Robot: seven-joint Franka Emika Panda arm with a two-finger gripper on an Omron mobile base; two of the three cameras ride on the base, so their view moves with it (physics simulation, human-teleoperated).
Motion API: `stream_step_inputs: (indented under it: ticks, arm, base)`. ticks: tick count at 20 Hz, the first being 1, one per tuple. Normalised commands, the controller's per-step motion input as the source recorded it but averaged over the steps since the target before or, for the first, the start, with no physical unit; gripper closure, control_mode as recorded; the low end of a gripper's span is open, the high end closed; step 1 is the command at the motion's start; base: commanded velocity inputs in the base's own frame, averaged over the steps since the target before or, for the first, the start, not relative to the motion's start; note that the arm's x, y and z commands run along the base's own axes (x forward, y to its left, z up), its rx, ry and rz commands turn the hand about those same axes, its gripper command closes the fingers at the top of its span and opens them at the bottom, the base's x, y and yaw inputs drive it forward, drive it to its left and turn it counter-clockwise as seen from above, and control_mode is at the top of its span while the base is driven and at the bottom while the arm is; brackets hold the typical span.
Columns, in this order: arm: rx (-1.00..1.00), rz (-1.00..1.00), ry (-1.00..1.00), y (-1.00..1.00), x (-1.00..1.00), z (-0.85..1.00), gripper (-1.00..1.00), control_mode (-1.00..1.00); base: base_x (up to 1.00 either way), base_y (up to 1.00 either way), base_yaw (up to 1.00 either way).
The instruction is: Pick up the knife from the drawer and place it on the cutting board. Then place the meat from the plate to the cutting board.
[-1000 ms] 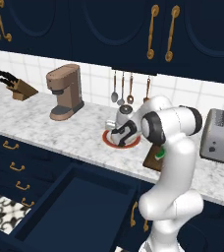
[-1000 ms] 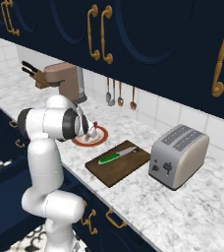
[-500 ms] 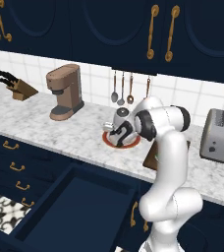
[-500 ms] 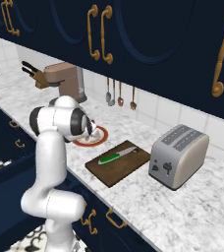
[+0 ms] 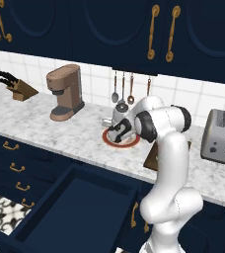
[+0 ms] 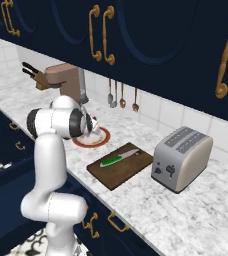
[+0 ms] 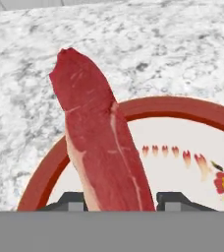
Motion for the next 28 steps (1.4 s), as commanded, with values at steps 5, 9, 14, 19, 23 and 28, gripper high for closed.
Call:
stream_step_inputs:
  ticks: [5, 9, 14, 19, 23, 28]
  arm:
    - [0.02, 0.0, -0.19, -0.05, -0.91, 0.72, 1.0, -1.0]
    - [0.0, -0.14, -0.17, 0.0, -1.0, 0.48, 1.0, -1.0]
    - [0.0, -0.26, -0.05, -0.13, -1.0, 0.51, 1.0, -1.0]
    - [0.0, -0.4, 0.15, -0.66, -0.93, 0.19, 1.0, -1.0]
    - [0.08, -0.43, 0.2, -0.8, -0.69, 0.39, 1.0, -1.0]
    - [0.09, -0.23, 0.22, -0.7, -0.29, 0.28, 1.0, -1.0]
  base:
    - [0.0, 0.0, 0.0]
    - [0.0, 0.0, 0.0]
    - [0.0, 0.0, 0.0]
    - [0.0, 0.0, 0.0]
    - [0.0, 0.0, 0.0]
    - [0.0, 0.0, 0.0]
